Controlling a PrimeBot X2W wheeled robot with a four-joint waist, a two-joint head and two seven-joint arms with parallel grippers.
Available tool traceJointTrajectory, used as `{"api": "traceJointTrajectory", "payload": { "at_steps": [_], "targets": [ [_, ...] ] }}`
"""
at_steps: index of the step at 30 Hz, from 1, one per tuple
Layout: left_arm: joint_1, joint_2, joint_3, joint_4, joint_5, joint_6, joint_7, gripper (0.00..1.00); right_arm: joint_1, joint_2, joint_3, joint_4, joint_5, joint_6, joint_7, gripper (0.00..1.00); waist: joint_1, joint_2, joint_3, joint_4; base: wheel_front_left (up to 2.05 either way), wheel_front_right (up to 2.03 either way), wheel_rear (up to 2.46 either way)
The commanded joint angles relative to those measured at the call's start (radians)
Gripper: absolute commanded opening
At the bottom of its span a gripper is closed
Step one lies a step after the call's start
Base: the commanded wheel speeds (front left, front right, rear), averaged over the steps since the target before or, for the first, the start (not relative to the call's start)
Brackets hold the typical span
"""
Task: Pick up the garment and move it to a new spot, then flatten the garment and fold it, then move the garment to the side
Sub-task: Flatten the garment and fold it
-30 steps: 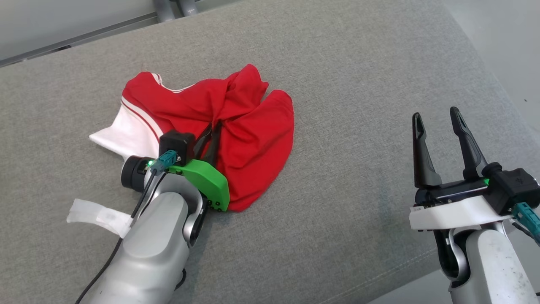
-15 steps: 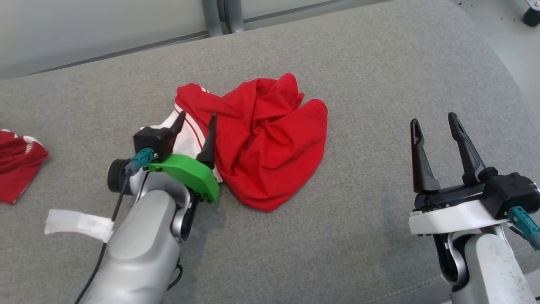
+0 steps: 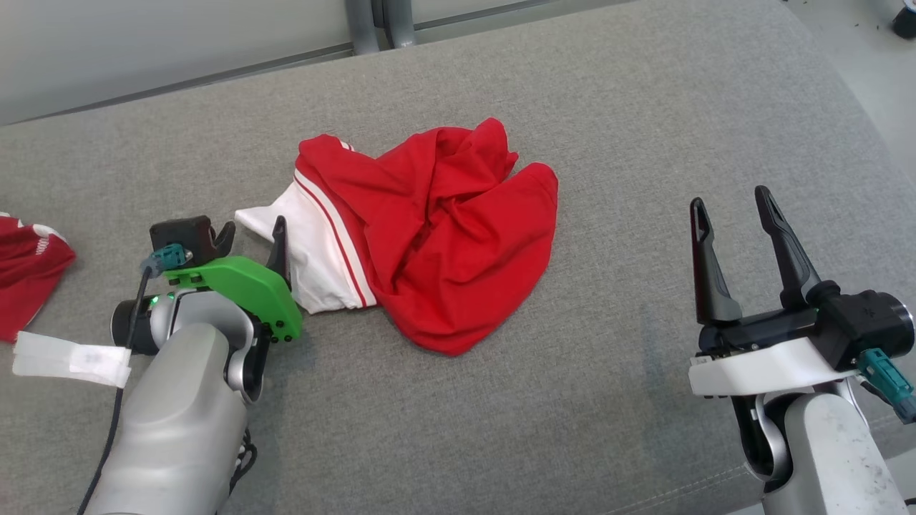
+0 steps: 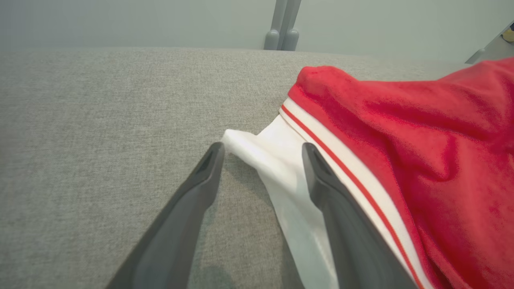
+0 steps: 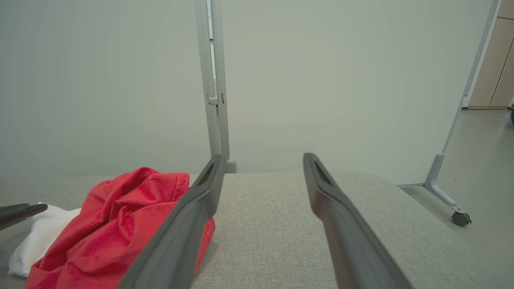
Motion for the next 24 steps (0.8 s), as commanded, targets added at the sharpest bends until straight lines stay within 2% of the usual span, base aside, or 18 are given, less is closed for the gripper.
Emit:
{"api": "traceJointTrajectory", "payload": {
  "at_steps": [1, 2, 3, 4, 6, 12, 15, 16, 24],
  "targets": [
    [-0.025, 0.016, 0.0, 0.025, -0.006, -0.003, 0.023, 1.0, -0.009, -0.003, 0.001, -0.004, -0.009, 0.0, -0.003, 1.0, 0.0, 0.0057, 0.028, -0.023, 0.0, 0.0, 0.0],
    [-0.033, 0.019, -0.001, 0.038, -0.009, -0.005, 0.037, 1.0, -0.012, -0.003, 0.002, -0.005, -0.009, 0.0, -0.003, 1.0, 0.0, 0.0057, 0.033, -0.028, 0.0, 0.0, 0.0],
    [-0.043, 0.02, -0.002, 0.047, -0.011, -0.008, 0.044, 0.58, -0.015, -0.003, 0.003, -0.007, -0.008, 0.0, -0.003, 1.0, 0.0, 0.0057, 0.038, -0.032, 0.0, 0.0, 0.0],
    [-0.052, 0.021, 0.001, 0.055, -0.017, -0.01, 0.053, 0.43, -0.019, -0.003, 0.002, -0.008, -0.009, 0.0, -0.003, 1.0, 0.0, 0.0057, 0.042, -0.035, 0.0, 0.0, 0.0],
    [-0.06, 0.02, 0.006, 0.072, -0.023, -0.017, 0.062, 0.0, -0.02, -0.003, -0.003, -0.012, -0.009, 0.0, -0.003, 1.0, 0.0, 0.0057, 0.047, -0.037, 0.0, 0.0, 0.0],
    [-0.06, 0.018, 0.013, 0.087, -0.037, -0.039, 0.023, 0.0, -0.003, -0.003, -0.013, -0.014, -0.007, 0.0, -0.003, 1.0, 0.0, 0.0057, 0.043, -0.014, 0.0, 0.0, 0.0],
    [-0.053, 0.019, 0.017, 0.086, -0.039, -0.033, -0.004, 0.0, -0.005, -0.003, -0.011, -0.014, -0.009, 0.0, -0.003, 1.0, 0.0, 0.0057, 0.037, 0.001, 0.0, 0.0, 0.0],
    [-0.051, 0.026, 0.029, 0.079, -0.04, -0.002, -0.033, 0.0, -0.012, -0.003, -0.015, -0.022, -0.009, 0.0, -0.003, 1.0, 0.0, 0.0057, 0.036, 0.02, 0.0, 0.0, 0.0],
    [0.027, 0.045, 0.064, 0.026, -0.044, 0.1, -0.071, 0.0, 0.011, -0.003, -0.027, -0.009, -0.013, 0.0, -0.003, 1.0, 0.0, 0.0057, 0.0, 0.119, 0.0, 0.0, 0.0]
  ]
}}
